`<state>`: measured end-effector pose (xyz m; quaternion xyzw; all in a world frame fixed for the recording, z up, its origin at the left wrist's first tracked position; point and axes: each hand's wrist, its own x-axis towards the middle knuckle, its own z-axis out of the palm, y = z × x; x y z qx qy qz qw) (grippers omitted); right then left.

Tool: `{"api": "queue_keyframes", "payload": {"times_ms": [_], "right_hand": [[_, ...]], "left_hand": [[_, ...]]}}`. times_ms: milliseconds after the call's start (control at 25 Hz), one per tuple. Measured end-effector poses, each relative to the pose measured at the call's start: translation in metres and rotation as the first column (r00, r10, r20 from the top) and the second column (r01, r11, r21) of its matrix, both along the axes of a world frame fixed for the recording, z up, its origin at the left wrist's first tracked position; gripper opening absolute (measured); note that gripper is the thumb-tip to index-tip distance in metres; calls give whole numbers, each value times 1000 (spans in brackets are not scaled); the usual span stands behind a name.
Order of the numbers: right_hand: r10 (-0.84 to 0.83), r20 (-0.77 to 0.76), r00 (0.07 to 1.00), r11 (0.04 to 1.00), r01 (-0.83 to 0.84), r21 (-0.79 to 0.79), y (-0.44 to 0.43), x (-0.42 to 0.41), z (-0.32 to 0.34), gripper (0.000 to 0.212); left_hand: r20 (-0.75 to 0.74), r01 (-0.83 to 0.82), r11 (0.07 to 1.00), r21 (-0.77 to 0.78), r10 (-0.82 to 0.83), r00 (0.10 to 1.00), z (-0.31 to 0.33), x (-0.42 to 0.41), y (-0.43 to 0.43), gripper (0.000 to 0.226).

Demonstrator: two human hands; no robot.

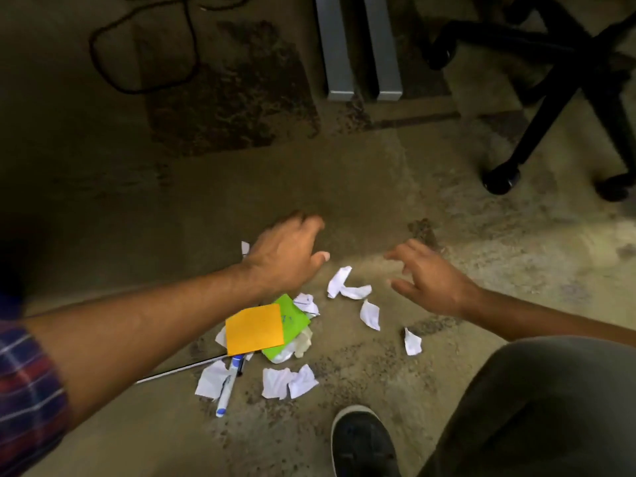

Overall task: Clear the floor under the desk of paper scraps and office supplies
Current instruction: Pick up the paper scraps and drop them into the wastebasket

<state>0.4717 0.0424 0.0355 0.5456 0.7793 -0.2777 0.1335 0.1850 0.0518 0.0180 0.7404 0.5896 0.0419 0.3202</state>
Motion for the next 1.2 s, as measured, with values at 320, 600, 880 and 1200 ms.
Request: {"api": "queue_keyframes", "payload": {"times_ms": [320,600,880,1200], "right_hand": [[-242,94,966,943,257,-211,-101,73,-58,40],[-314,1,949,942,312,-127,-113,59,-91,31],[-407,-110,907,907,388,-162,-93,50,-88,22],[-373,-333,866,838,469,280,-43,22,-83,14]], "left_hand": [[-140,287,953,-102,-299,944,-56,111,-51,80],[-306,322,946,30,-298,904,-83,125,-74,54],[-167,331,942,52,-318,933,-98,120,-61,22],[265,194,975,106,-215,940,-104,88,-48,17]]}}
